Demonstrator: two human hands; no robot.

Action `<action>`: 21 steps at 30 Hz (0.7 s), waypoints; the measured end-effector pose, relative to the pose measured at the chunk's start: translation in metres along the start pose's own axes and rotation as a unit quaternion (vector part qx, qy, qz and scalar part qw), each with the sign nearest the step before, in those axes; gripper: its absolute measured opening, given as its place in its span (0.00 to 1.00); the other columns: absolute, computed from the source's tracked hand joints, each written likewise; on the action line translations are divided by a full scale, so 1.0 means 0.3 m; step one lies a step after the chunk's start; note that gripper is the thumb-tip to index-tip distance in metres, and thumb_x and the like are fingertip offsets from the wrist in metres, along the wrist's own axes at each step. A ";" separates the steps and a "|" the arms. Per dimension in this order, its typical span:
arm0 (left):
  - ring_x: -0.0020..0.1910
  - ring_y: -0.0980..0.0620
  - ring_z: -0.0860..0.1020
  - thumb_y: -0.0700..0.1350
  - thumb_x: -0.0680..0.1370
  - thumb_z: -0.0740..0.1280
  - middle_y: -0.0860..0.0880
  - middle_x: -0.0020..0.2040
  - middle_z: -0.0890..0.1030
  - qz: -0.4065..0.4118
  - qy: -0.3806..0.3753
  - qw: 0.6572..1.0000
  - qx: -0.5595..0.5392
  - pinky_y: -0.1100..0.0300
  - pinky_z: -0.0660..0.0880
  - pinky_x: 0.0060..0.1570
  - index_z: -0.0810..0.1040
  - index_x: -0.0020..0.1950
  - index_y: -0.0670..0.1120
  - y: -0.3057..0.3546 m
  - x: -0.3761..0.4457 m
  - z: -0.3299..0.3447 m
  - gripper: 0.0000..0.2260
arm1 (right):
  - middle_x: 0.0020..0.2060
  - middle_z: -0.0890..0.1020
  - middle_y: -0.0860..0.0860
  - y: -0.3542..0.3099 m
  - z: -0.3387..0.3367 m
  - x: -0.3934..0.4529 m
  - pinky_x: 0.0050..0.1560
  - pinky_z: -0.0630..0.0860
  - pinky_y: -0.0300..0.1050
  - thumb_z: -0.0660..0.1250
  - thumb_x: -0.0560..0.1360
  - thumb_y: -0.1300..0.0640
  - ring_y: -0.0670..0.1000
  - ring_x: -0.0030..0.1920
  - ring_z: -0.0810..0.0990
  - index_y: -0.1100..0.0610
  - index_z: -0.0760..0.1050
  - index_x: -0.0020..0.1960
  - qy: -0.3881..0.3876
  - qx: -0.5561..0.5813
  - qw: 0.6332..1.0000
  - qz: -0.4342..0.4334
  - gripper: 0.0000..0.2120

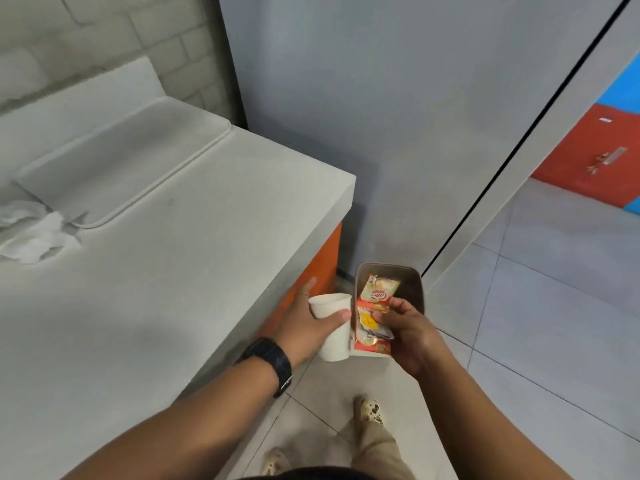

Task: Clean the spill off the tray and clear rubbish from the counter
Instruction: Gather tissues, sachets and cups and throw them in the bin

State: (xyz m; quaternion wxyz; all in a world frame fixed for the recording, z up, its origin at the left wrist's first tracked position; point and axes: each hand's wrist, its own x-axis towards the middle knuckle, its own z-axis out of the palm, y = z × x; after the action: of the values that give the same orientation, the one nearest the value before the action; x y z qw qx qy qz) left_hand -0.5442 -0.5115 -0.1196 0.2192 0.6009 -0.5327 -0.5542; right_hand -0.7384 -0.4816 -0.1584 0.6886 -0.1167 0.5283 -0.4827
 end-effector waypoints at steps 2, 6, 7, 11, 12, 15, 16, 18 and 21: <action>0.56 0.55 0.73 0.51 0.71 0.73 0.55 0.65 0.70 -0.033 -0.002 0.999 -0.015 0.61 0.71 0.54 0.54 0.76 0.56 0.008 0.059 0.065 0.39 | 0.54 0.82 0.62 -0.013 -0.111 0.088 0.50 0.80 0.60 0.69 0.69 0.70 0.63 0.52 0.82 0.64 0.73 0.61 0.070 -0.014 0.997 0.017 0.21; 0.55 0.54 0.72 0.49 0.73 0.73 0.50 0.66 0.71 -0.092 0.017 0.995 -0.031 0.61 0.70 0.53 0.54 0.77 0.53 -0.003 0.168 0.163 0.38 | 0.53 0.82 0.62 -0.040 -0.281 0.268 0.49 0.80 0.61 0.68 0.70 0.71 0.63 0.50 0.82 0.62 0.74 0.58 0.178 -0.064 0.980 0.059 0.17; 0.56 0.53 0.72 0.48 0.72 0.73 0.49 0.67 0.70 -0.107 0.025 0.993 -0.033 0.60 0.70 0.55 0.54 0.77 0.52 -0.016 0.213 0.196 0.39 | 0.50 0.82 0.60 -0.058 -0.315 0.321 0.44 0.81 0.56 0.67 0.71 0.71 0.61 0.47 0.82 0.61 0.74 0.55 0.188 -0.082 0.977 0.061 0.15; 0.61 0.48 0.73 0.53 0.69 0.75 0.48 0.69 0.70 -0.167 0.043 0.984 -0.053 0.46 0.72 0.63 0.55 0.75 0.56 -0.058 0.345 0.272 0.41 | 0.37 0.78 0.55 -0.114 -0.399 0.506 0.28 0.73 0.42 0.69 0.72 0.62 0.55 0.34 0.77 0.56 0.72 0.50 0.205 -0.152 0.965 0.051 0.09; 0.62 0.47 0.73 0.56 0.65 0.76 0.48 0.68 0.71 -0.180 0.048 0.981 -0.053 0.44 0.72 0.62 0.55 0.75 0.57 -0.072 0.382 0.296 0.44 | 0.35 0.77 0.54 -0.101 -0.447 0.570 0.29 0.71 0.42 0.70 0.70 0.56 0.54 0.32 0.75 0.56 0.74 0.48 0.206 -0.181 0.960 0.061 0.09; 0.64 0.47 0.73 0.65 0.54 0.73 0.50 0.68 0.71 -0.212 0.060 0.974 -0.052 0.42 0.72 0.62 0.54 0.74 0.59 -0.102 0.466 0.338 0.52 | 0.36 0.74 0.53 -0.050 -0.566 0.670 0.29 0.66 0.40 0.71 0.65 0.48 0.51 0.30 0.71 0.50 0.71 0.47 0.191 -0.231 0.947 0.118 0.14; 0.64 0.47 0.73 0.66 0.53 0.73 0.49 0.68 0.71 -0.219 0.061 0.972 -0.054 0.43 0.71 0.63 0.54 0.74 0.58 -0.111 0.492 0.353 0.53 | 0.37 0.75 0.53 -0.063 -0.549 0.643 0.29 0.66 0.40 0.71 0.69 0.50 0.51 0.31 0.72 0.49 0.70 0.47 0.186 -0.229 0.946 0.134 0.12; 0.64 0.47 0.73 0.64 0.53 0.74 0.48 0.69 0.70 -0.233 0.060 0.968 -0.065 0.45 0.72 0.63 0.54 0.75 0.56 -0.112 0.558 0.397 0.54 | 0.40 0.78 0.54 -0.090 -0.526 0.599 0.34 0.69 0.42 0.68 0.75 0.56 0.52 0.35 0.76 0.50 0.72 0.53 0.160 -0.224 0.949 0.156 0.09; 0.63 0.45 0.73 0.54 0.67 0.76 0.47 0.72 0.67 -0.256 0.056 0.957 -0.126 0.45 0.73 0.60 0.48 0.77 0.55 -0.073 0.630 0.459 0.48 | 0.40 0.77 0.55 -0.084 -0.551 0.572 0.36 0.66 0.41 0.65 0.76 0.61 0.52 0.34 0.75 0.62 0.74 0.60 0.136 -0.224 0.951 0.163 0.12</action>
State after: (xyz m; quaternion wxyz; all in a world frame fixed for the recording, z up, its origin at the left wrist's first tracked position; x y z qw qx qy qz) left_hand -0.6936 -0.6261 -0.2599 0.1727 0.7149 -0.2737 -0.6199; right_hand -0.8951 -0.5720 -0.3154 0.6355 -0.1137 0.7236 -0.2442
